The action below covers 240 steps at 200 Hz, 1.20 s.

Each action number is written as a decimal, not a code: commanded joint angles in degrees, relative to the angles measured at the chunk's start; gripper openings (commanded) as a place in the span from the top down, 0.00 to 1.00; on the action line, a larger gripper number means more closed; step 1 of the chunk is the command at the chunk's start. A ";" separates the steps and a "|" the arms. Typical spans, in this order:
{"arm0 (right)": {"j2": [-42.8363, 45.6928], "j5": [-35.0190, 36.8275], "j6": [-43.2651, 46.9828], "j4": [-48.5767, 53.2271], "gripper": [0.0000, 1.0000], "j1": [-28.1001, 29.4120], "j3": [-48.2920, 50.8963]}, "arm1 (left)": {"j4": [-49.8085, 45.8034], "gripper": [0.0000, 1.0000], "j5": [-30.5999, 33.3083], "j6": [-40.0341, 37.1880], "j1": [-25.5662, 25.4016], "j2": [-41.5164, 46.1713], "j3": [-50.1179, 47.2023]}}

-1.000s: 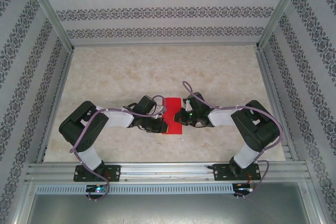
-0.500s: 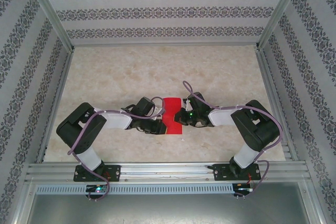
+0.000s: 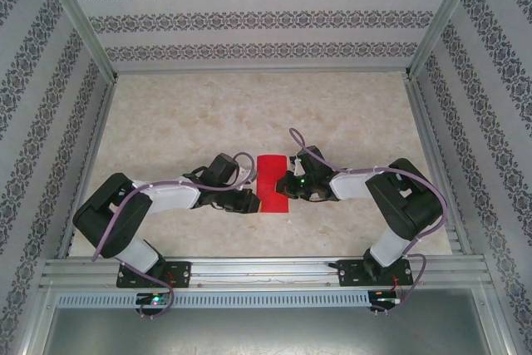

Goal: Fold a paper plane with a square sheet of paper (fold left side to right side)
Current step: Fold the triangle a second time at the center of the table.

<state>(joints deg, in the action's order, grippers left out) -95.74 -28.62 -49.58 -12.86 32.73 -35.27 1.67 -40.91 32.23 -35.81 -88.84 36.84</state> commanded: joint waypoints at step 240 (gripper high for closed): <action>0.58 1.67 1.29 4.94 1.00 0.84 -4.17 | -3.89 0.94 4.17 -4.59 2.00 -12.04 5.07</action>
<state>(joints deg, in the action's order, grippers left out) -92.90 -27.88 -49.50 -7.94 32.91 -37.58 0.56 -39.62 29.21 -34.09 -99.29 42.98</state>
